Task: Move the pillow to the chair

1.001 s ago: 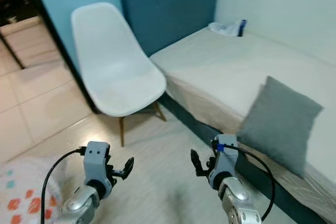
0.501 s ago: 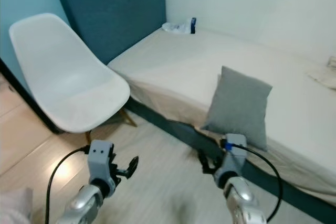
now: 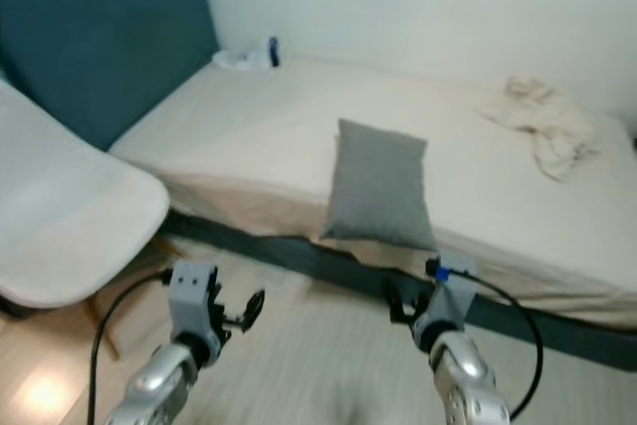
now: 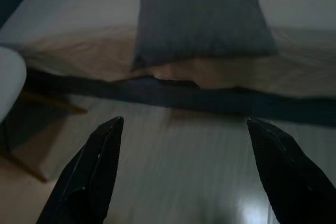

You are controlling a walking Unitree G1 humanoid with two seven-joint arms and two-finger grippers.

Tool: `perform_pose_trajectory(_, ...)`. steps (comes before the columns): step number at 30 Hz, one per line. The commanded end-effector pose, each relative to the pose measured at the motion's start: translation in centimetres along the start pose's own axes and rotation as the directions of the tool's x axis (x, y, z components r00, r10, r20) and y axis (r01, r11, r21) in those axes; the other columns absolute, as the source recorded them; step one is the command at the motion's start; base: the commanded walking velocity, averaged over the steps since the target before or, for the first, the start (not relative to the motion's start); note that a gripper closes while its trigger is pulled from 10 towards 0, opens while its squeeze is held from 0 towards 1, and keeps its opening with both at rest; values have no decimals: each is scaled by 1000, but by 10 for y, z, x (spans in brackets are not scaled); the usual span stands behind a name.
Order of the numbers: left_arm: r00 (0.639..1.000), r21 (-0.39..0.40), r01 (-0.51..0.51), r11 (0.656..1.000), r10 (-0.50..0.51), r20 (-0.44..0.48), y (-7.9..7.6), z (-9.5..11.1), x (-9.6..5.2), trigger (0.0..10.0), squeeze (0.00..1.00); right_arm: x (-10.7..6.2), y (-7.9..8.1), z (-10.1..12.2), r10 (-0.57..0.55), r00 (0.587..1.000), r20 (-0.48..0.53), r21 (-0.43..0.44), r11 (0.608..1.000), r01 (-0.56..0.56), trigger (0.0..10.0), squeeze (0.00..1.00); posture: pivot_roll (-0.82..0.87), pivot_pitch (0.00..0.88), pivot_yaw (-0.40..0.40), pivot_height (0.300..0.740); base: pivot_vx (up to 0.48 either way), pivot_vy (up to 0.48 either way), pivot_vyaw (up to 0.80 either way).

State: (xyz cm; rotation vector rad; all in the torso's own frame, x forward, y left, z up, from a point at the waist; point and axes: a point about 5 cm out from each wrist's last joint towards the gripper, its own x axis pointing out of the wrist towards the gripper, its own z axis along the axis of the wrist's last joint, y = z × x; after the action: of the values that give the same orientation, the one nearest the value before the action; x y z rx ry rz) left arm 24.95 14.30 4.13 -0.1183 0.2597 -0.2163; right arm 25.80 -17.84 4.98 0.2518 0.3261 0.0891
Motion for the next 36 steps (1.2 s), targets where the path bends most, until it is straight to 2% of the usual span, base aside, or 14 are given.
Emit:
perform_pose_trajectory(1, 1000, -8, -7, 1000, 7, -6, 1, -3, -1, 10000, 0, -1, -3, -4, -15, 1000, -20, 16, 1000, 15, 10000, 0, -78, 103, 29, 740, 0, 0, -725)
perform_pose_trajectory(16, 1000, -10, -8, 1000, 8, -4, 0, -3, 0, 10000, 0, -2, -4, -4, -21, 1000, -16, 16, 1000, 22, 10000, 0, -81, 99, 27, 740, 0, 0, -718)
perform_pose_trajectory(21, 1000, -12, 4, 1000, -4, 1, -1, -3, 0, 10000, 0, -2, -5, -4, -23, 1000, -9, 19, 1000, 23, 10000, 0, -82, 97, 27, 740, 113, 0, 0)
perform_pose_trajectory(34, 1000, -13, 13, 1000, -12, 7, -3, -2, 0, 10000, 0, -3, -5, -3, -23, 1000, -10, 9, 1000, 23, 10000, 0, -87, 100, 27, 740, 369, 0, 0)
perform_pose_trajectory(36, 1000, -12, 13, 1000, -13, 7, -4, -2, -1, 10000, 0, -3, -5, -3, -22, 1000, -16, 4, 1000, 22, 10000, 0, -87, 100, 27, 740, 384, 0, -753)
